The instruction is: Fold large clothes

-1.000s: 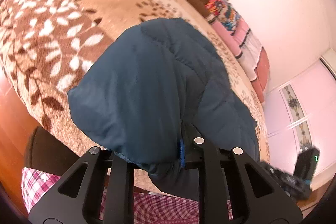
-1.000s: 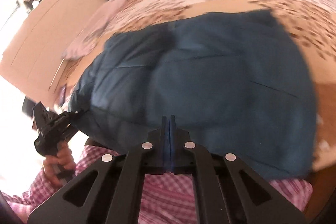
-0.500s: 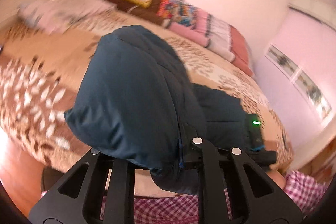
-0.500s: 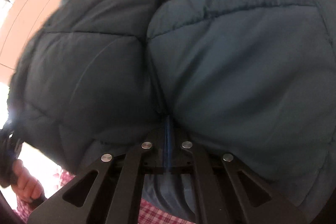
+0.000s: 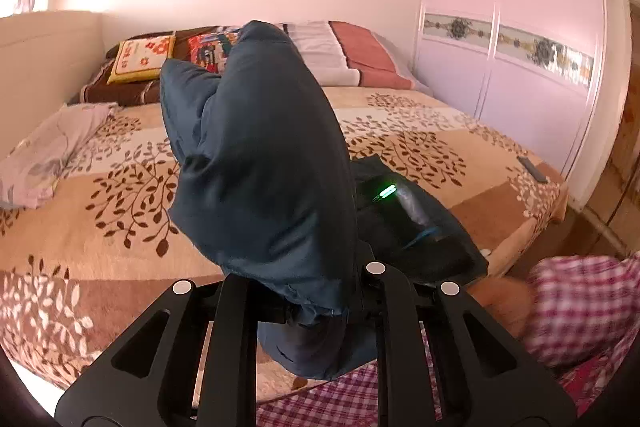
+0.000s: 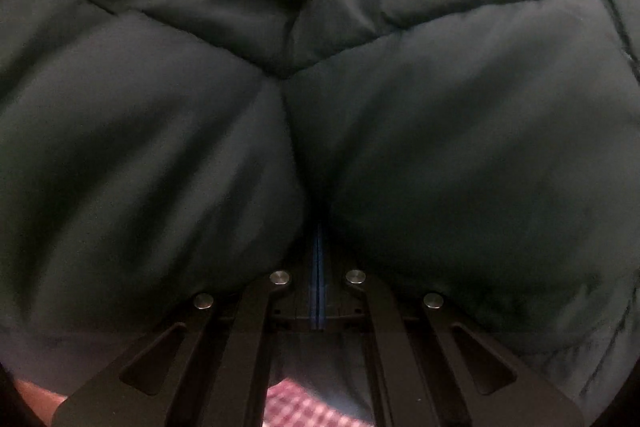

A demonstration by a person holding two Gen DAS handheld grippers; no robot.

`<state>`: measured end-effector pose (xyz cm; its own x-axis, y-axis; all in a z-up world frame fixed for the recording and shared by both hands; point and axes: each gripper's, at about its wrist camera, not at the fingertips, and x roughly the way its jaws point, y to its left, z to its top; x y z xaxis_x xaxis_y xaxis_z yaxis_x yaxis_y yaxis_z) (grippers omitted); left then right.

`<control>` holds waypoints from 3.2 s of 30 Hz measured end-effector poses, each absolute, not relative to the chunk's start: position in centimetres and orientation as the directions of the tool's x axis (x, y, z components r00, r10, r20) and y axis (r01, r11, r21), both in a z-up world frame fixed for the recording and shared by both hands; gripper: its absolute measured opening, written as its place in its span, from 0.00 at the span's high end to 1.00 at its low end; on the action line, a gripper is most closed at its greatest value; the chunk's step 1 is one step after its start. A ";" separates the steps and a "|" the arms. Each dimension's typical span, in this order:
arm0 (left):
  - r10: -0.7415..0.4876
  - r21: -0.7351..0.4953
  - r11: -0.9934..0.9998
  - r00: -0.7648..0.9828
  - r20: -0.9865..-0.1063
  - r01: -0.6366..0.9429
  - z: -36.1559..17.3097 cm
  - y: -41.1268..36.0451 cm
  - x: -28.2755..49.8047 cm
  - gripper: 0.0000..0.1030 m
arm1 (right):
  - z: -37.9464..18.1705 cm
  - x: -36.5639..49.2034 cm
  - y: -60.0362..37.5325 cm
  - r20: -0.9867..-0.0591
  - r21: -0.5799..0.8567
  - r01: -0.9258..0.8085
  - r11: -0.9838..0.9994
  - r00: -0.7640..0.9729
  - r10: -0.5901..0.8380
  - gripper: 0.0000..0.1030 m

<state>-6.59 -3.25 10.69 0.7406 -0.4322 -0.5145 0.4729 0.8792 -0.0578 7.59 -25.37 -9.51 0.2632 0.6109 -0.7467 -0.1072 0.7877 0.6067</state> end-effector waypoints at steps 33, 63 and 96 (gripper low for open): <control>-0.440 0.158 0.630 0.516 -0.735 0.761 1.4 -22.0 -6.5 0.79 | -16.8 4.3 -47.5 -0.476 0.878 0.184 0.441 0.412 0.777 1.00; -0.499 0.065 0.506 0.354 -0.791 0.860 -0.5 -23.8 -7.1 0.29 | -1.0 7.4 -42.9 -0.689 0.573 0.015 0.819 0.551 0.472 1.00; -0.499 -0.398 0.836 0.220 -0.838 0.377 -0.9 -6.9 -1.3 0.25 | -8.4 5.9 -42.9 -0.799 0.373 0.116 0.920 0.545 0.256 1.00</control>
<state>-1.34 -6.86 -0.89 0.2204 -0.4986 -0.8383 0.3767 0.8363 -0.3984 5.88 -42.86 -8.36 0.5447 0.2555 -0.7987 0.1159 0.9204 0.3735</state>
